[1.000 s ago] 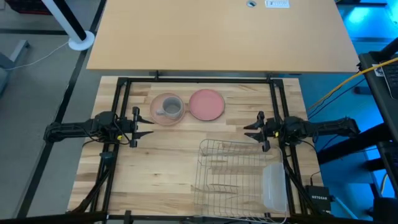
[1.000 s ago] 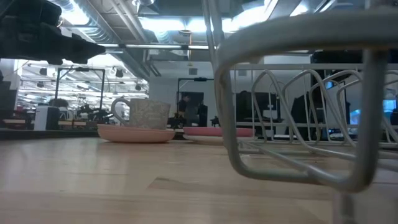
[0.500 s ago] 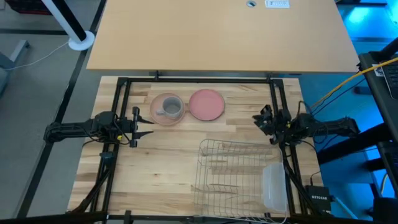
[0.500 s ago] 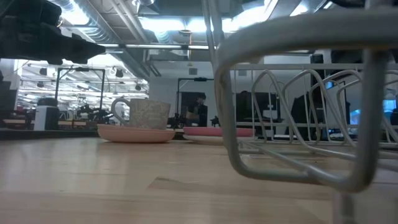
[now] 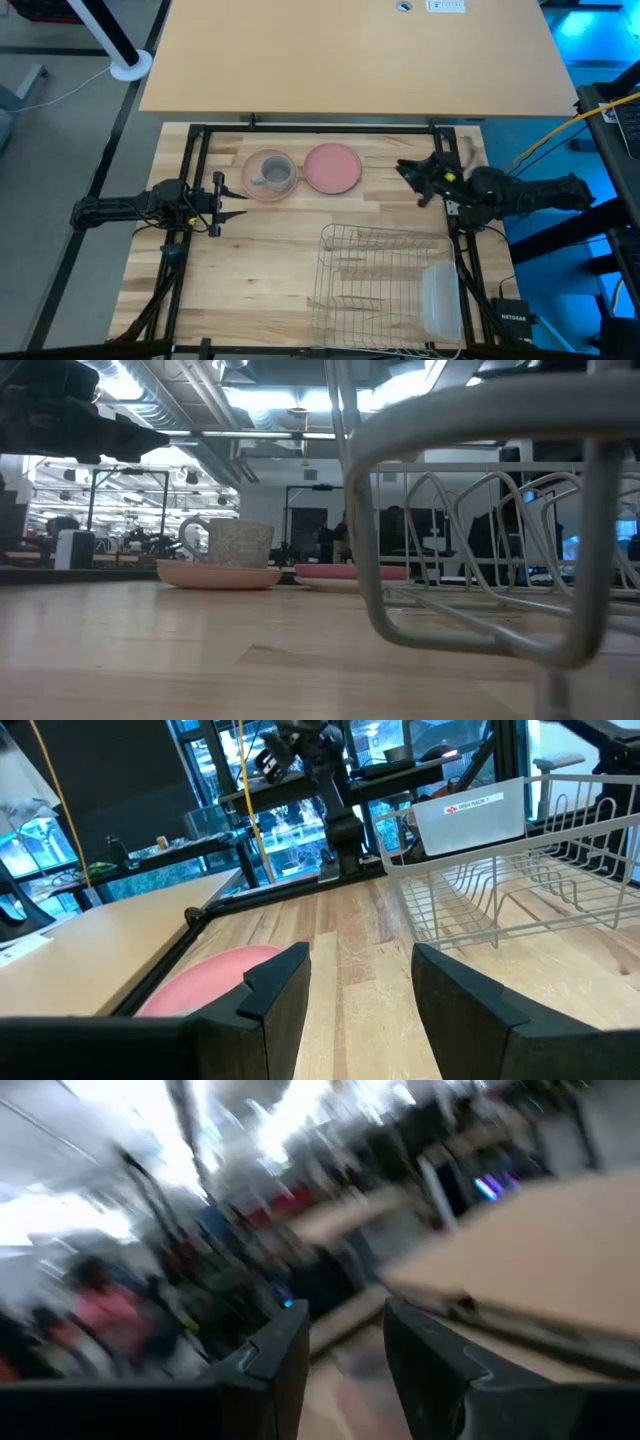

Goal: Sort dishes
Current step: Put the pink plate into the dish rack

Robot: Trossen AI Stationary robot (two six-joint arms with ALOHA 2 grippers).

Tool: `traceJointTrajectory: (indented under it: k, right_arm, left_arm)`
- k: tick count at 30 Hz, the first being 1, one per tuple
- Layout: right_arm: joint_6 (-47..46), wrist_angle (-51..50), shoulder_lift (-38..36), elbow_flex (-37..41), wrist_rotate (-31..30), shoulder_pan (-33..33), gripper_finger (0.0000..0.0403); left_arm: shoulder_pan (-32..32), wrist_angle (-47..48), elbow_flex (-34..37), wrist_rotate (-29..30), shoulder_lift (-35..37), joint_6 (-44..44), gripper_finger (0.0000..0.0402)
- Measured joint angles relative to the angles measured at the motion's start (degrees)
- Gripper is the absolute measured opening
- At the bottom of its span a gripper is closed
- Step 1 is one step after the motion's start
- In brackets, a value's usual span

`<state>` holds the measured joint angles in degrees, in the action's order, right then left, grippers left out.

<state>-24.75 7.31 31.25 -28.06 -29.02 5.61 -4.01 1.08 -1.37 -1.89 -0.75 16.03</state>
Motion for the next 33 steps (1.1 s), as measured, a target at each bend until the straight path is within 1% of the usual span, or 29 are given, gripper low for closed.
traceJointTrajectory:
  k: [4, 6, 8, 10, 13, 18, 20, 22, 26, 30, 33]
  right_arm:
    - [-6.6, -15.2, 10.7, -11.2, -8.7, -0.3, 0.0136]
    - [-8.6, -21.7, 15.6, -17.1, -10.0, -2.1, 0.0136]
    - [-10.0, -27.7, 20.1, -23.0, -8.7, -4.9, 0.0136]
    - [-11.2, -32.9, 25.0, -27.9, -5.3, -8.5, 0.0136]
    - [-11.9, -37.6, 32.4, -34.1, 3.4, -14.6, 0.0136]
    - [-12.0, -41.2, 44.0, -41.6, 19.4, -25.3, 0.0136]
    - [-11.7, -42.4, 48.3, -44.2, 24.0, -29.1, 0.0136]
    - [-11.0, -43.2, 52.3, -46.5, 27.1, -32.5, 0.0136]
    - [-11.0, -46.1, 59.8, -50.0, 30.9, -37.5, 0.0136]
    - [-11.0, -46.8, 65.3, -51.3, 35.7, -40.3, 0.0136]
    - [-11.0, -47.0, 68.2, -51.3, 37.2, -41.4, 0.0136]
  left_arm:
    - [0.0, 0.0, 0.0, 0.0, 0.0, 0.0, 0.0169]
    - [0.0, 0.0, 0.0, 0.0, 0.0, 0.0, 0.0169]
    - [0.0, 0.0, 0.0, 0.0, 0.0, 0.7, 0.0169]
    - [0.0, 0.0, 0.0, 0.0, 0.0, 2.2, 0.0169]
    - [0.0, 0.0, 0.0, 0.0, 0.0, 2.4, 0.0169]
    - [0.0, -0.1, 0.0, 0.0, 0.0, 1.9, 0.0169]
    - [0.0, -0.1, 0.0, 0.0, 0.0, 1.8, 0.0169]
    - [0.0, -0.1, 0.0, 0.0, 0.0, 1.8, 0.0169]
    - [0.0, -0.1, 0.0, 0.0, 0.0, 1.2, 0.0169]
    - [0.0, -0.1, 0.0, 0.0, 0.0, -0.6, 0.0169]
    - [0.0, -0.1, 0.0, 0.0, 0.0, -1.6, 0.0169]
